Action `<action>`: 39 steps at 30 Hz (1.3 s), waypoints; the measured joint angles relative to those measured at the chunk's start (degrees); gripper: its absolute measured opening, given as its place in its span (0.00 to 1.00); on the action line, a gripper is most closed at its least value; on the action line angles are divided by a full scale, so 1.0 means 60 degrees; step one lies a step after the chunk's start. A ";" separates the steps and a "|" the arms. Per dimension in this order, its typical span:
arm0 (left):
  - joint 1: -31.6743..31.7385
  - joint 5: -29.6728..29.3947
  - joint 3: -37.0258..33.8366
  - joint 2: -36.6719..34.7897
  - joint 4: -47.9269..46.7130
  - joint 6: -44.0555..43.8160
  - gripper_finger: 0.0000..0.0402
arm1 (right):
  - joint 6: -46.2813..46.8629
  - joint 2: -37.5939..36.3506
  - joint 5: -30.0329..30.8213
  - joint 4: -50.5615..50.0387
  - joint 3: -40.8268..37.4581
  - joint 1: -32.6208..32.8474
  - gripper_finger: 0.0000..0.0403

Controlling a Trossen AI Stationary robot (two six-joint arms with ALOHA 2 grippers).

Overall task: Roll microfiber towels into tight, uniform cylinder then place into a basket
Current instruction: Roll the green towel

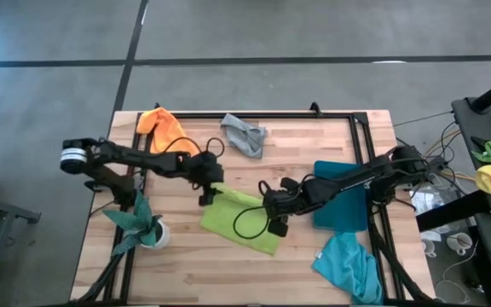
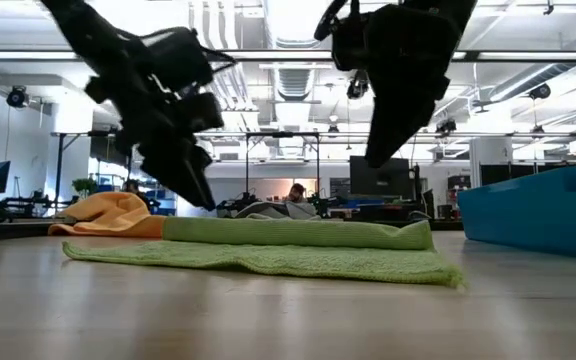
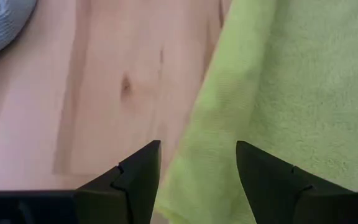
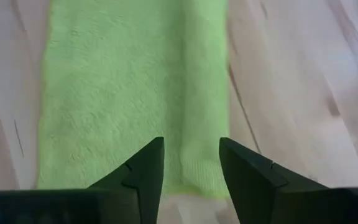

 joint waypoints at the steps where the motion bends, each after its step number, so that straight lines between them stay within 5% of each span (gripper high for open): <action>1: 0.0130 0.0177 0.0160 0.0055 -0.0172 0.0007 0.48 | 0.0197 -0.0082 -0.0105 -0.0055 -0.0018 -0.0066 0.39; 12: 0.0413 0.0913 0.1335 0.1684 -0.1955 0.1217 0.48 | 0.0298 0.0005 -0.2067 0.0136 -0.0777 -0.1101 0.56; 20: 0.0411 0.0888 0.1375 0.2195 -0.1705 0.1194 0.48 | -0.0126 0.0191 -0.2379 0.1972 -0.1601 -0.1658 0.52; 34: 0.0540 0.0845 0.1310 0.0781 -0.2409 0.1184 0.48 | -0.1212 0.0954 -0.2404 0.1928 -0.1864 -0.1751 0.51; 39: 0.0993 0.0626 0.1248 0.1241 -0.1840 0.1497 0.48 | -0.1768 0.0965 -0.2400 0.1865 -0.1868 -0.1751 0.44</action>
